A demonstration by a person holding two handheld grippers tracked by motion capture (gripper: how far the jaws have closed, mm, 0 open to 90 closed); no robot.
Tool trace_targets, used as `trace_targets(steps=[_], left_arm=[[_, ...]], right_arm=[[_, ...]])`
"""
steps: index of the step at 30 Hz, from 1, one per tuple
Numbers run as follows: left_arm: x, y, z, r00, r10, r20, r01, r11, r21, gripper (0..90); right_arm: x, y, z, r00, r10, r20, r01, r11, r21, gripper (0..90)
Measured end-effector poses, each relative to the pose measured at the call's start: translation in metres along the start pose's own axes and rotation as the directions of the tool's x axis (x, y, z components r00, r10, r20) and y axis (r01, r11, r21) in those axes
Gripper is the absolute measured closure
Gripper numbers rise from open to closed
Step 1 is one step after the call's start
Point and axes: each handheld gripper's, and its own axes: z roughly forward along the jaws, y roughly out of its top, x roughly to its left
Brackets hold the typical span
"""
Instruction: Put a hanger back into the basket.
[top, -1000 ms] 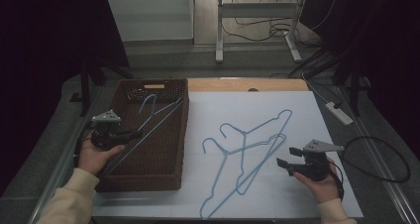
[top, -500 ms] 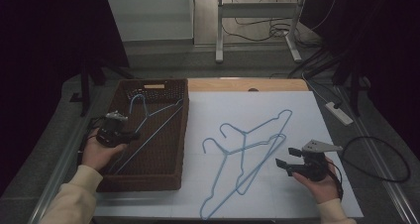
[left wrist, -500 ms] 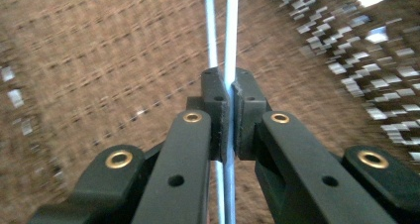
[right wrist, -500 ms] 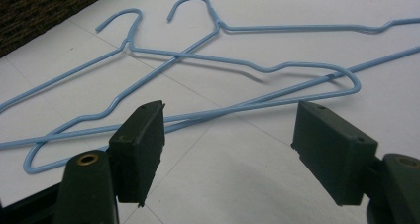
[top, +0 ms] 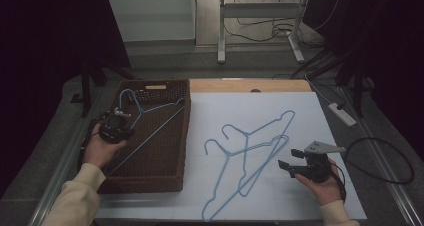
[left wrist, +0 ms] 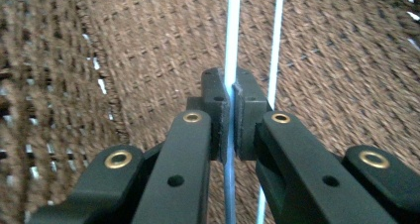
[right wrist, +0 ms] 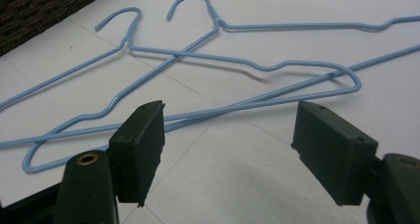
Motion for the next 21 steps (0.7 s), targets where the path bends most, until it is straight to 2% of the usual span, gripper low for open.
trace_targets(steps=[4, 7, 8, 9, 10, 11, 12, 14, 15, 17, 21], left_arm=[[0.002, 0.000, 0.005, 0.9996, -0.004, -0.026, 0.005, 0.9998, 0.021, 84.5], [0.001, 0.000, 0.008, 0.9987, 0.009, -0.050, -0.007, 0.9991, 0.041, 81.8], [-0.001, 0.001, 0.009, 0.9971, 0.023, -0.073, -0.020, 0.9986, 0.049, 79.4], [-0.002, 0.000, 0.008, 0.9958, 0.025, -0.089, -0.022, 0.9991, 0.036, 75.1], [-0.002, 0.000, 0.008, 0.9958, 0.025, -0.089, -0.022, 0.9991, 0.036, 69.3], [-0.004, 0.000, 0.005, 0.9946, 0.029, -0.100, -0.028, 0.9995, 0.012, 63.6], [-0.005, 0.000, 0.002, 0.9942, 0.033, -0.102, -0.034, 0.9994, -0.008, 63.6], [-0.011, 0.000, -0.010, 0.9936, 0.046, -0.103, -0.055, 0.9948, -0.085, 52.2], [-0.013, 0.000, -0.014, 0.9946, 0.048, -0.092, -0.057, 0.9930, -0.104, 47.9], [-0.016, 0.000, -0.027, 0.9976, 0.051, -0.047, -0.058, 0.9854, -0.160, 42.1], [-0.021, -0.003, -0.047, 0.9980, 0.046, 0.044, -0.033, 0.9658, -0.257, 38.9]], right_arm=[[0.000, 0.000, 0.001, 1.0000, -0.001, -0.002, 0.001, 1.0000, 0.003, 28.4], [0.000, 0.000, 0.001, 1.0000, -0.004, -0.001, 0.004, 1.0000, 0.007, 28.4], [0.000, 0.000, 0.001, 1.0000, -0.004, -0.001, 0.004, 1.0000, 0.007, 28.4], [0.000, 0.000, 0.001, 1.0000, -0.004, -0.001, 0.004, 1.0000, 0.007, 28.4], [0.000, 0.000, 0.001, 1.0000, -0.004, -0.002, 0.004, 1.0000, 0.006, 28.4], [0.000, 0.000, 0.001, 1.0000, -0.003, -0.003, 0.003, 1.0000, 0.004, 28.4], [0.000, 0.000, 0.001, 1.0000, -0.003, -0.003, 0.003, 1.0000, 0.004, 28.4], [0.000, 0.000, 0.001, 1.0000, 0.000, -0.002, 0.000, 1.0000, 0.004, 28.4], [0.000, 0.000, 0.001, 1.0000, 0.001, -0.002, -0.001, 1.0000, 0.004, 28.4], [0.000, 0.000, 0.000, 1.0000, -0.001, -0.003, 0.001, 1.0000, 0.003, 28.4], [0.000, 0.000, 0.000, 1.0000, 0.001, -0.002, -0.001, 1.0000, 0.000, 28.4]])
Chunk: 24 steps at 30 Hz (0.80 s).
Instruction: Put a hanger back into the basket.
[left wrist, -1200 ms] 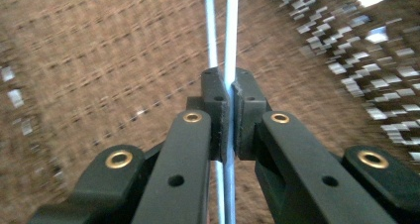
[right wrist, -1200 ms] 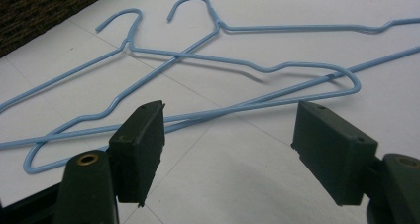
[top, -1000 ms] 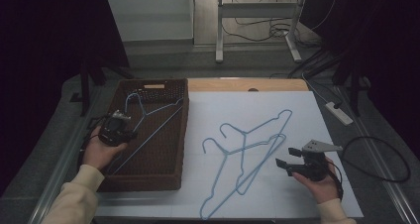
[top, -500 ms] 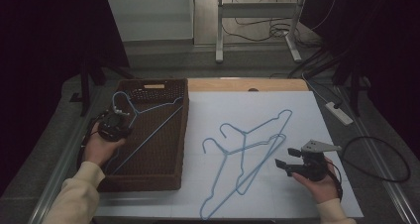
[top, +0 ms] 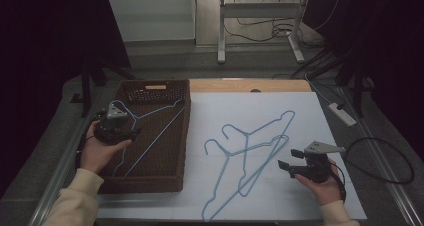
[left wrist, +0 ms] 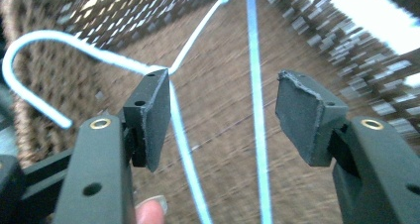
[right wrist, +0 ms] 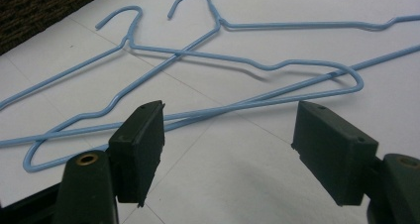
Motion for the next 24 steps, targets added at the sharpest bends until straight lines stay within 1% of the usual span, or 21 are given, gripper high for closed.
trace_targets(steps=[2, 4, 7, 8, 10, 11, 14, 17, 18, 19, 20, 22, 23, 24], left_arm=[[-0.003, -0.001, -0.009, 0.9993, -0.009, 0.037, 0.010, 0.9991, -0.040, 38.0], [-0.008, -0.003, -0.016, 0.9983, -0.009, 0.058, 0.014, 0.9971, -0.075, 37.2], [-0.017, -0.005, -0.025, 0.9954, 0.003, 0.095, 0.008, 0.9935, -0.114, 36.7], [-0.017, -0.005, -0.025, 0.9954, 0.003, 0.095, 0.008, 0.9935, -0.114, 36.5], [-0.025, -0.007, -0.031, 0.9919, 0.013, 0.126, 0.006, 0.9895, -0.145, 36.4], [-0.032, -0.008, -0.034, 0.9881, 0.023, 0.152, 0.002, 0.9865, -0.164, 36.3], [-0.045, -0.009, -0.038, 0.9817, 0.046, 0.185, -0.013, 0.9840, -0.178, 36.1], [-0.057, -0.011, -0.040, 0.9683, 0.048, 0.245, 0.001, 0.9808, -0.195, 35.3], [-0.057, -0.011, -0.040, 0.9683, 0.048, 0.245, 0.001, 0.9808, -0.195, 35.3], [-0.063, -0.013, -0.042, 0.9637, 0.059, 0.260, -0.004, 0.9784, -0.207, 35.3], [-0.068, -0.014, -0.042, 0.9611, 0.065, 0.268, -0.007, 0.9770, -0.213, 35.3], [-0.075, -0.016, -0.042, 0.9527, 0.067, 0.297, 0.002, 0.9741, -0.226, 35.2], [-0.075, -0.016, -0.042, 0.9527, 0.067, 0.297, 0.002, 0.9741, -0.226, 35.2], [-0.078, -0.018, -0.042, 0.9497, 0.065, 0.306, 0.009, 0.9722, -0.234, 35.2]], right_arm=[[-0.001, 0.000, -0.001, 1.0000, 0.001, 0.001, -0.001, 1.0000, -0.001, 28.4], [-0.001, 0.000, -0.001, 1.0000, 0.002, 0.001, -0.002, 1.0000, 0.001, 28.4], [-0.001, 0.000, -0.001, 1.0000, 0.001, -0.001, -0.001, 1.0000, 0.004, 28.4], [-0.001, 0.000, -0.001, 1.0000, 0.001, -0.001, -0.001, 1.0000, 0.004, 28.4], [0.000, 0.000, -0.001, 1.0000, 0.001, 0.000, -0.001, 1.0000, 0.000, 28.4], [0.000, 0.000, -0.001, 1.0000, 0.001, 0.000, -0.001, 1.0000, -0.001, 28.4], [0.000, 0.000, -0.001, 1.0000, -0.001, 0.000, 0.001, 1.0000, -0.001, 28.4], [0.000, 0.000, -0.002, 1.0000, -0.005, 0.000, 0.005, 1.0000, 0.004, 28.4], [0.000, 0.000, -0.002, 1.0000, -0.005, 0.000, 0.005, 1.0000, 0.004, 28.4], [0.000, 0.001, -0.002, 1.0000, -0.005, -0.002, 0.005, 1.0000, 0.005, 28.4], [0.000, 0.000, -0.002, 1.0000, -0.005, -0.001, 0.005, 1.0000, 0.003, 28.4], [0.000, 0.000, -0.002, 1.0000, -0.005, -0.001, 0.005, 1.0000, 0.004, 28.4], [0.000, 0.000, -0.002, 1.0000, -0.005, -0.001, 0.005, 1.0000, 0.004, 28.4], [0.000, 0.000, -0.002, 1.0000, -0.006, -0.003, 0.006, 1.0000, 0.004, 28.4]])
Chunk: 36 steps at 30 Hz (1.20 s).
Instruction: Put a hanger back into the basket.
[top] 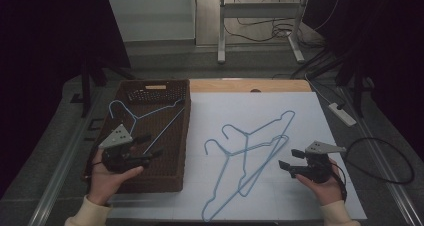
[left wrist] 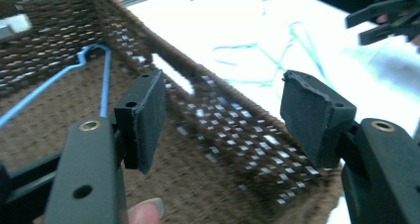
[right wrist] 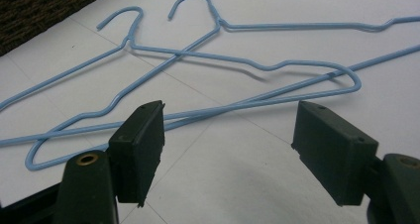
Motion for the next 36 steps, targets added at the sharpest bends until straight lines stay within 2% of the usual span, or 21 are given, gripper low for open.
trace_targets(steps=[3, 7, 13, 27, 36], left_arm=[[-0.010, -0.007, 0.005, 0.9999, 0.015, -0.002, -0.015, 0.9999, 0.000, 35.3], [-0.013, -0.013, 0.009, 0.9999, 0.010, 0.003, -0.010, 0.9998, 0.014, 35.0], [-0.014, -0.016, 0.014, 0.9999, -0.006, 0.009, 0.005, 0.9999, 0.011, 34.9], [-0.017, -0.016, 0.011, 1.0000, -0.001, 0.004, 0.001, 1.0000, -0.008, 34.7], [-0.011, -0.019, 0.013, 1.0000, -0.005, 0.002, 0.005, 0.9999, -0.011, 34.6]], right_arm=[[0.000, 0.000, 0.000, 1.0000, 0.001, -0.001, -0.001, 1.0000, -0.001, 28.4], [0.000, 0.000, 0.000, 1.0000, 0.001, -0.001, -0.001, 1.0000, 0.000, 28.5], [-0.001, 0.001, -0.001, 1.0000, 0.001, -0.002, -0.001, 1.0000, -0.006, 28.5], [0.001, 0.001, -0.001, 0.9999, 0.000, -0.011, 0.000, 0.9999, -0.015, 28.6], [0.000, 0.001, 0.000, 1.0000, -0.002, -0.004, 0.002, 1.0000, -0.009, 28.6]])
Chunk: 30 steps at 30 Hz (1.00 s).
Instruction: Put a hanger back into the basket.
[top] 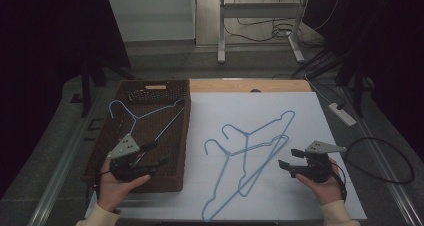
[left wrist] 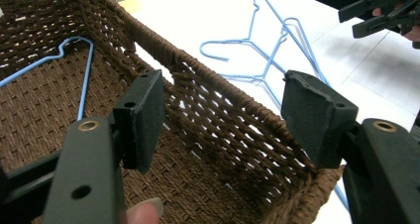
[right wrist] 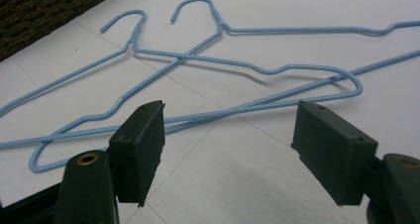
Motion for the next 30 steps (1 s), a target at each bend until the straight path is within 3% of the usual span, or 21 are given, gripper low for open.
trace_targets(steps=[12, 23, 30], left_arm=[[0.001, -0.005, 0.006, 0.9998, -0.019, 0.012, 0.018, 0.9995, 0.025, 34.1], [0.004, -0.007, 0.005, 0.9996, -0.029, -0.007, 0.029, 0.9994, 0.021, 34.1], [0.001, -0.008, 0.002, 0.9996, -0.029, 0.000, 0.029, 0.9995, 0.010, 34.0]], right_arm=[[0.006, 0.007, -0.002, 1.0000, -0.002, -0.009, 0.002, 0.9998, -0.022, 28.2], [0.005, 0.010, 0.001, 0.9996, 0.012, -0.026, -0.012, 0.9998, -0.017, 27.6], [0.014, 0.019, 0.001, 0.9995, 0.008, -0.030, -0.008, 1.0000, -0.003, 26.0]])
